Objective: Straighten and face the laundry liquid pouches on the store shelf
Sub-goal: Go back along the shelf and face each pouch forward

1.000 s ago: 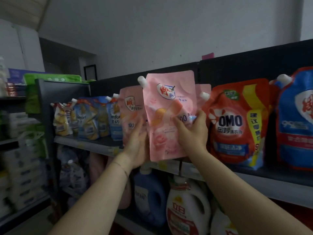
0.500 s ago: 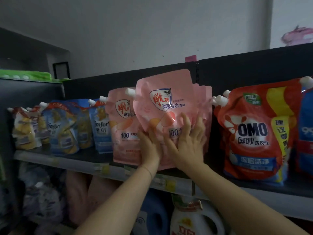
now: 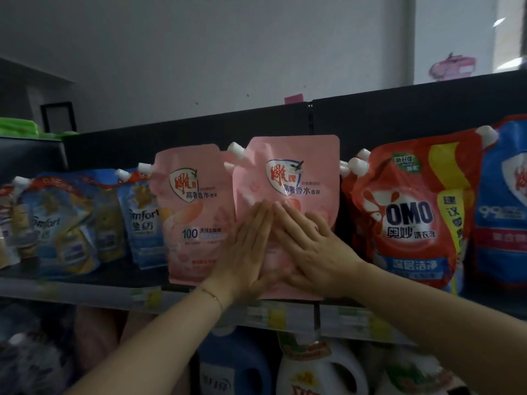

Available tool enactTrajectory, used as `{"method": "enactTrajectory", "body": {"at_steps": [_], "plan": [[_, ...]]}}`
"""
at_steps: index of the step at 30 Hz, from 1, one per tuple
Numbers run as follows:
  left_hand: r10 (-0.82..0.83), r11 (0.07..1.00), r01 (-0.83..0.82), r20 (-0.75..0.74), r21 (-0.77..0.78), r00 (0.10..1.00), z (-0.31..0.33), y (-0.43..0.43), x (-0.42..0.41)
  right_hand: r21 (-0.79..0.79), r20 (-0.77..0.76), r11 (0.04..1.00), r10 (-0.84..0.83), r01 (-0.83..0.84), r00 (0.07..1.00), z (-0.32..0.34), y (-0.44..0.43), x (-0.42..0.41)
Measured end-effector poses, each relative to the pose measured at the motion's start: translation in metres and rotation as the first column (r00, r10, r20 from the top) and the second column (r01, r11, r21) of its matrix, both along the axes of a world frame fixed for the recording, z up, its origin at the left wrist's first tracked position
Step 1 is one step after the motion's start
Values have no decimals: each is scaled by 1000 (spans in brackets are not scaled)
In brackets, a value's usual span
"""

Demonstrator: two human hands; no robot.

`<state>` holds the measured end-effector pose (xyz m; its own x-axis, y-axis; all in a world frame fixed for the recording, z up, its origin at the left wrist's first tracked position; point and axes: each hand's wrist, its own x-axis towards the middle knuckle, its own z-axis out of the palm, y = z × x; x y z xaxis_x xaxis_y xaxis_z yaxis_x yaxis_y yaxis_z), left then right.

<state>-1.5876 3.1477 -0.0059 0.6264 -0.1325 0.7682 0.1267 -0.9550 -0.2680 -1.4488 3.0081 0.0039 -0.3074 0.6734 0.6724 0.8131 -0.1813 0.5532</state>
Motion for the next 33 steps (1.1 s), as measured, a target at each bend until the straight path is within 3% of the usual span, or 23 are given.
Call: {"method": "enactTrajectory", "body": {"at_steps": [6,10,14,19,25,33], "plan": [[140,989,-123,-243,87,960,11,24,8,-56,-14,997,-53,53,998,6,22,13],[338,928,-298,-169,222,926,7,33,23,-77,-17,989,-127,126,992,4,35,24],[435,887,-396,-145,237,888,4,30,28,-96,-36,985,-147,143,989,0,37,27],[406,902,-368,-152,228,901,6,14,11,-123,-52,992,-46,40,998,4,26,16],[421,886,-370,-150,281,895,20,-11,-13,-158,31,986,62,-57,998,18,-12,2],[294,927,-264,-78,268,953,34,-94,14,-22,16,997,74,-74,997,28,-101,12]]}}
